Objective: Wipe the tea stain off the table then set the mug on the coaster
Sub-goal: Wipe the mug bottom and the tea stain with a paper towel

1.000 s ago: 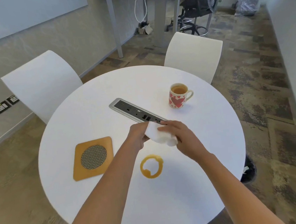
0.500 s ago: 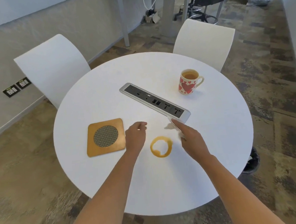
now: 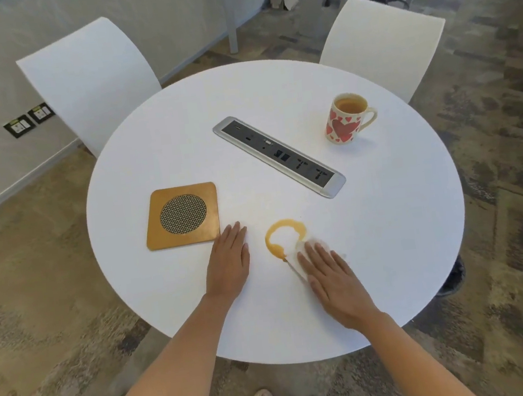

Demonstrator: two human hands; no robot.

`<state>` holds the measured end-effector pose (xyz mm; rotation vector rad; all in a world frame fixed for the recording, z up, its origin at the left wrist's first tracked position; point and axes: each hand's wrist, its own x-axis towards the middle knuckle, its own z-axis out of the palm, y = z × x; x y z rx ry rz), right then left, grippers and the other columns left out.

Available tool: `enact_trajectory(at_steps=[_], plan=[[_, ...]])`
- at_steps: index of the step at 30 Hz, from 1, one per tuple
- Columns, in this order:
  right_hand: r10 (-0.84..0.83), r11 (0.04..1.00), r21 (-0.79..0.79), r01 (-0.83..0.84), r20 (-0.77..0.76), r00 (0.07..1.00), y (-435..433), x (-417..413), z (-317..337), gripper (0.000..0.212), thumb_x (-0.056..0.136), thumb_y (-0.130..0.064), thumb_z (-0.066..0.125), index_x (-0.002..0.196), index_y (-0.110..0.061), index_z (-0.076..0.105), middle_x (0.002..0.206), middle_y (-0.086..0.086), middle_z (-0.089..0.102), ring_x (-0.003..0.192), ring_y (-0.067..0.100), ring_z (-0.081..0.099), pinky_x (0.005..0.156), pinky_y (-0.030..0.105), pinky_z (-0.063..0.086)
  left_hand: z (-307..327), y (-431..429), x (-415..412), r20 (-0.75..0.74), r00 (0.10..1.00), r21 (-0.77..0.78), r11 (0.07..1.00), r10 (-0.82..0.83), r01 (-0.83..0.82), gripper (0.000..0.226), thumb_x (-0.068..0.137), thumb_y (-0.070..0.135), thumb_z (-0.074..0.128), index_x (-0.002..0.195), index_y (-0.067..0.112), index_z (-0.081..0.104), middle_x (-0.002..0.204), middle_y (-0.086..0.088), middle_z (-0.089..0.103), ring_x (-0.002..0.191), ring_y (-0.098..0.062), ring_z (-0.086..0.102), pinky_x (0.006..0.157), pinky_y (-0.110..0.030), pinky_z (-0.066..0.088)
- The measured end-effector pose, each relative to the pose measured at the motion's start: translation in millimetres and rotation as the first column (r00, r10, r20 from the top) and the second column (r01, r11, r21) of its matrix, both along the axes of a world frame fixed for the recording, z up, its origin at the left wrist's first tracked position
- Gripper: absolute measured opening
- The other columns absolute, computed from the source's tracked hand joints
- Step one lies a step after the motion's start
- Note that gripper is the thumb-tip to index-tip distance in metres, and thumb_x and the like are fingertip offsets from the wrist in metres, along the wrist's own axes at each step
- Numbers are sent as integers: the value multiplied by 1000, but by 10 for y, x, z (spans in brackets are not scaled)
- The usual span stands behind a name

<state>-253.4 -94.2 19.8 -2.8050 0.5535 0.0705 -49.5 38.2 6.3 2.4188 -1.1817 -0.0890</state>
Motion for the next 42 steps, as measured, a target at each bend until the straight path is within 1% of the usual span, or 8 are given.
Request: enact_trajectory(at_steps=[7,11,15,20,24,31,37,42], plan=[[-382,923,-42,382,-14,924,-407,289,-40,73,82,-41,-10,151,-20,1,159,-5,-6,146,19,-9,115,38,-10,-59,-28,2,20,1000,-26,1000,7,-6,49,95,22,27,134,1,49,141,-14,48,133,-30,42,112,-32,18],[-178,984,15,177,18,984,-338,609,-39,65,88,-35,-3,151,-20,5,160,-3,0,146,17,-4,116,33,-2,-77,-15,0,48,999,-32,999,9,-8,49,95,21,27,134,2,48,141,-13,48,133,-29,42,113,-33,17],[-251,967,78,244,110,962,-560,748,-40,60,94,-32,8,149,-10,17,159,3,13,146,19,7,116,34,12,-105,-27,0,68,998,-19,1000,15,-14,47,95,19,27,134,2,49,141,-12,49,133,-27,43,112,-35,20],[-268,962,83,261,81,960,-597,1074,-53,51,101,-18,26,150,-10,13,159,6,7,147,20,2,117,32,6,-131,-30,4,72,997,-26,999,30,-28,47,95,19,26,135,5,49,142,-8,48,135,-23,40,114,-34,20],[-60,998,41,57,67,996,-412,1113,-67,55,98,-34,12,151,-18,13,160,4,5,147,20,1,116,31,2,-138,-33,6,62,997,-34,999,38,-36,48,96,20,25,135,7,48,143,-6,47,136,-21,39,114,-35,21],[74,996,-65,-69,83,994,-357,919,-15,49,94,-31,28,134,-15,52,141,5,51,127,22,51,96,34,48,-126,-20,10,35,999,-18,999,33,-33,49,95,19,23,137,8,46,145,-6,45,137,-21,37,117,-31,15],[37,994,92,-51,156,987,-338,963,3,53,92,-29,24,134,-10,51,143,8,47,132,28,43,101,39,41,-111,-9,4,19,999,-9,999,38,-37,50,95,18,24,138,7,45,146,-6,44,137,-20,36,118,-27,11],[21,986,159,-56,211,977,-412,984,54,37,92,-10,50,128,-8,55,134,10,53,120,32,46,96,43,45,-94,-17,-2,16,999,-8,999,43,-42,51,94,20,22,138,7,45,146,-6,44,137,-21,37,117,-27,11]])
